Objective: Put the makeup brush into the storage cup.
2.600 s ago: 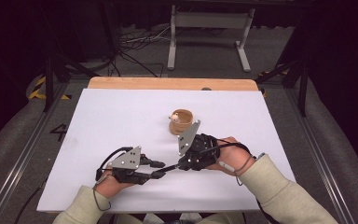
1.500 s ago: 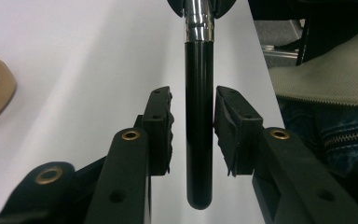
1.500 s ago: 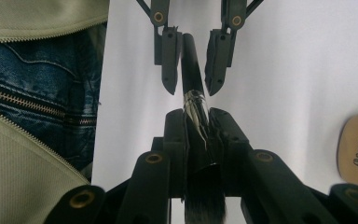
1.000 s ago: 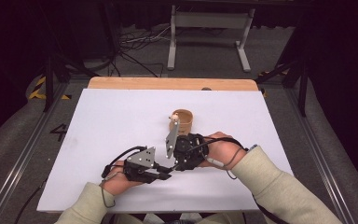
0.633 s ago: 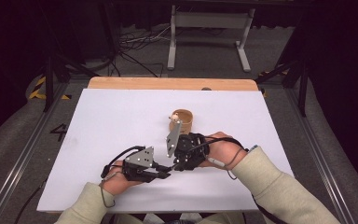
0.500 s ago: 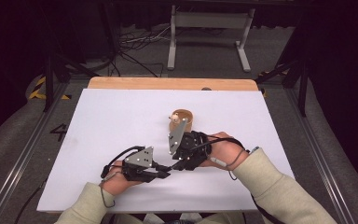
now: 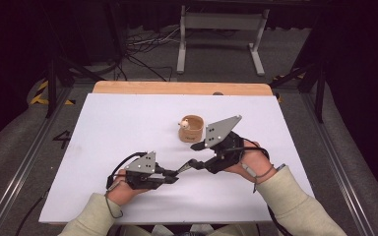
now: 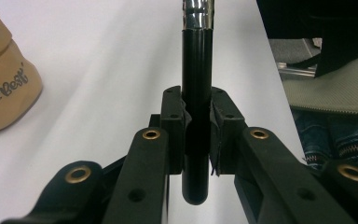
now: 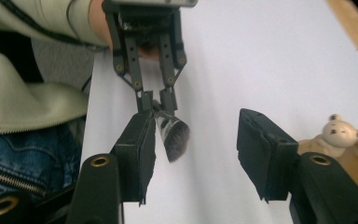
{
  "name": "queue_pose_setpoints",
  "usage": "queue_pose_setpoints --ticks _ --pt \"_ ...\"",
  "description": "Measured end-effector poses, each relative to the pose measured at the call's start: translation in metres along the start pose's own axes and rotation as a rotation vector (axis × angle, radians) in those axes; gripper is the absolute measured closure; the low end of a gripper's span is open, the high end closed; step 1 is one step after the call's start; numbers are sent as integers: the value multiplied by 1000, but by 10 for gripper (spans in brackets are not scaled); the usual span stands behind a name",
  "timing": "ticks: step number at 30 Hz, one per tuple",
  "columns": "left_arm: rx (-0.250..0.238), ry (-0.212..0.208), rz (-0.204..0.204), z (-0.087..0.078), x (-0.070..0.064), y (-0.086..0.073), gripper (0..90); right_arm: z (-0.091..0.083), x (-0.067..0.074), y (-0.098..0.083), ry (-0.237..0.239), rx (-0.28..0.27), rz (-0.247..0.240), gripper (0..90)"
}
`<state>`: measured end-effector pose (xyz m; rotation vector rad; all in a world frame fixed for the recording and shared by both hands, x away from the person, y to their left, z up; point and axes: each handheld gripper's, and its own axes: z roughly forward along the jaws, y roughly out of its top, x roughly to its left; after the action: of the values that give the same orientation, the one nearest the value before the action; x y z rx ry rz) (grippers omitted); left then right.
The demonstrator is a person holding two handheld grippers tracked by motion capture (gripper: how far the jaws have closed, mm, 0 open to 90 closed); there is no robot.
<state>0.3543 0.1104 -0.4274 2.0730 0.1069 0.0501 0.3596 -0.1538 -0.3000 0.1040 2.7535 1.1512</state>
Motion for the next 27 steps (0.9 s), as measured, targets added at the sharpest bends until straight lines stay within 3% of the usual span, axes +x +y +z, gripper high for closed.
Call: queue_pose_setpoints --ticks 8,14,27 --pt "-75 54 -2 -6 0 -2 789 -12 -1 -19 -28 -128 47 427" --pt "-132 75 -16 -7 3 -3 789 -13 1 -34 -39 -192 77 419" --pt "-227 116 -59 -9 6 -3 788 2 3 -64 -50 -297 148 409"
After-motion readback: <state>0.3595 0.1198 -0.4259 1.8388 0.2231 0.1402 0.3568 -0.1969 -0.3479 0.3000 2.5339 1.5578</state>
